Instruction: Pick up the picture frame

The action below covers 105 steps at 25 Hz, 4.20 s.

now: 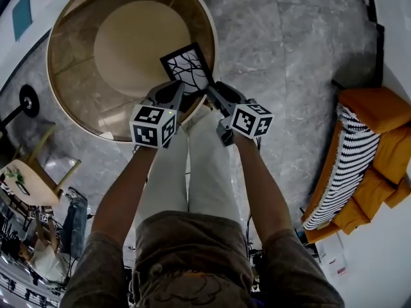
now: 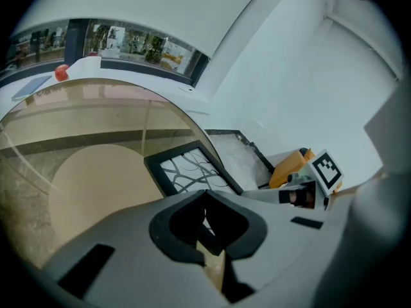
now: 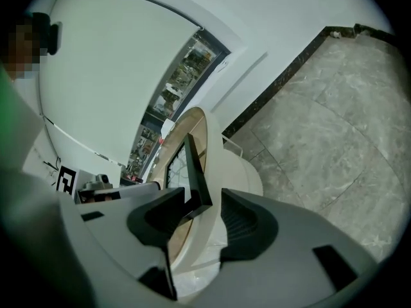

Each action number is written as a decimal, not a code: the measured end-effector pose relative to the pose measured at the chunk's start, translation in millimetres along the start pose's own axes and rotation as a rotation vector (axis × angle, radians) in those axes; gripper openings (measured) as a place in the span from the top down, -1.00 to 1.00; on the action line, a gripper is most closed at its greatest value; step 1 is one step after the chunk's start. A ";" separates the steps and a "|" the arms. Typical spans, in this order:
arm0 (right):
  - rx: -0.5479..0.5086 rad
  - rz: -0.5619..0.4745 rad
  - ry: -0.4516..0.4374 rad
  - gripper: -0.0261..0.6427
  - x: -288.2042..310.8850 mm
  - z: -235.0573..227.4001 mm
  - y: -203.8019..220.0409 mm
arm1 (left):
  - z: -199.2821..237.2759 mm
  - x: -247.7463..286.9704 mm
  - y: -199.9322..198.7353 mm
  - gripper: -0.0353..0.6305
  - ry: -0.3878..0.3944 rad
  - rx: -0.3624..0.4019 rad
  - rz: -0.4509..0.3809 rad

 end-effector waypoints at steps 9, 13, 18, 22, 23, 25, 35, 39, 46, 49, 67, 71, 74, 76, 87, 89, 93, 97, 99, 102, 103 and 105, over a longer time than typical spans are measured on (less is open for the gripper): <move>0.008 0.021 -0.042 0.45 2.8 5.3 -1.7 | 2.2 -0.6 -0.5 0.84 -0.002 -0.008 0.005; 0.011 0.030 -0.043 0.47 1.3 6.6 -1.1 | 0.1 -1.5 -2.2 0.84 0.003 -0.010 0.003; 0.014 0.039 -0.036 0.50 -1.9 11.4 0.0 | -3.1 -5.7 -4.2 0.84 0.009 -0.004 0.001; 0.001 0.068 -0.025 0.54 -6.6 17.6 1.5 | -6.4 -12.2 -6.5 0.84 0.007 -0.013 -0.005; -0.002 0.074 -0.019 0.54 -8.4 19.3 1.9 | -7.9 -14.4 -6.6 0.84 0.006 -0.016 -0.006; -0.006 0.082 -0.008 0.56 -12.2 23.4 2.2 | -11.5 -19.2 -6.5 0.84 0.005 -0.023 -0.008; -0.132 0.133 0.036 0.66 -21.7 63.9 4.3 | -21.9 -54.1 -3.2 0.84 0.005 -0.058 -0.025; -0.166 0.123 0.053 0.68 -26.0 81.2 -2.5 | -20.9 -72.1 -2.8 0.84 -0.003 -0.073 -0.031; -0.224 0.112 0.085 0.68 -42.6 113.6 -18.6 | -19.4 -114.7 -6.7 0.84 -0.022 -0.097 -0.050; -0.259 0.108 0.090 0.68 -56.1 133.4 -24.0 | -24.9 -137.7 -12.5 0.84 -0.022 -0.099 -0.066; -0.473 0.001 -0.013 0.68 -167.9 304.1 -55.2 | -82.4 -315.9 -45.4 0.84 -0.046 -0.016 -0.241; -0.500 -0.041 -0.055 0.68 -195.8 334.3 -60.9 | -97.9 -351.4 -54.4 0.84 -0.051 0.003 -0.301; -0.525 -0.065 -0.074 0.68 -213.0 354.4 -59.1 | -110.9 -374.3 -58.9 0.84 -0.047 0.028 -0.341; -0.538 -0.077 -0.084 0.68 -223.3 365.9 -57.1 | -117.3 -388.0 -60.9 0.84 -0.047 0.044 -0.364; -0.602 -0.163 -0.084 0.68 -257.2 406.3 -59.4 | -134.7 -441.7 -75.0 0.84 -0.057 0.126 -0.466; -0.609 -0.172 -0.088 0.68 -260.1 408.4 -61.3 | -138.8 -442.2 -77.6 0.84 -0.053 0.131 -0.473; -0.618 -0.182 -0.088 0.68 -263.5 412.5 -63.7 | -145.3 -444.9 -82.1 0.84 -0.040 0.134 -0.489; -0.655 -0.180 -0.073 0.68 -259.9 418.9 -65.7 | -141.9 -450.1 -84.4 0.84 -0.048 0.133 -0.501; -0.674 -0.175 -0.066 0.68 -257.3 421.4 -66.9 | -140.0 -451.3 -85.7 0.84 -0.051 0.134 -0.501; -0.702 -0.160 -0.065 0.68 -257.5 424.0 -68.6 | -140.2 -452.2 -87.4 0.84 -0.050 0.134 -0.501; -0.710 -0.155 -0.065 0.68 -258.2 424.4 -69.5 | -140.4 -452.0 -87.4 0.84 -0.050 0.133 -0.501; -0.726 -0.147 -0.064 0.68 -260.2 425.2 -71.7 | -140.7 -451.2 -86.6 0.84 -0.048 0.131 -0.500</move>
Point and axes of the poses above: the fingertips, and each gripper's own axes: x forward along the fingers, z to its left, y out of its underside, the point moved 1 cm from there along -x, backward along the fingers, and after that the axes turned 13 degrees about z, right-handed, at the moved point
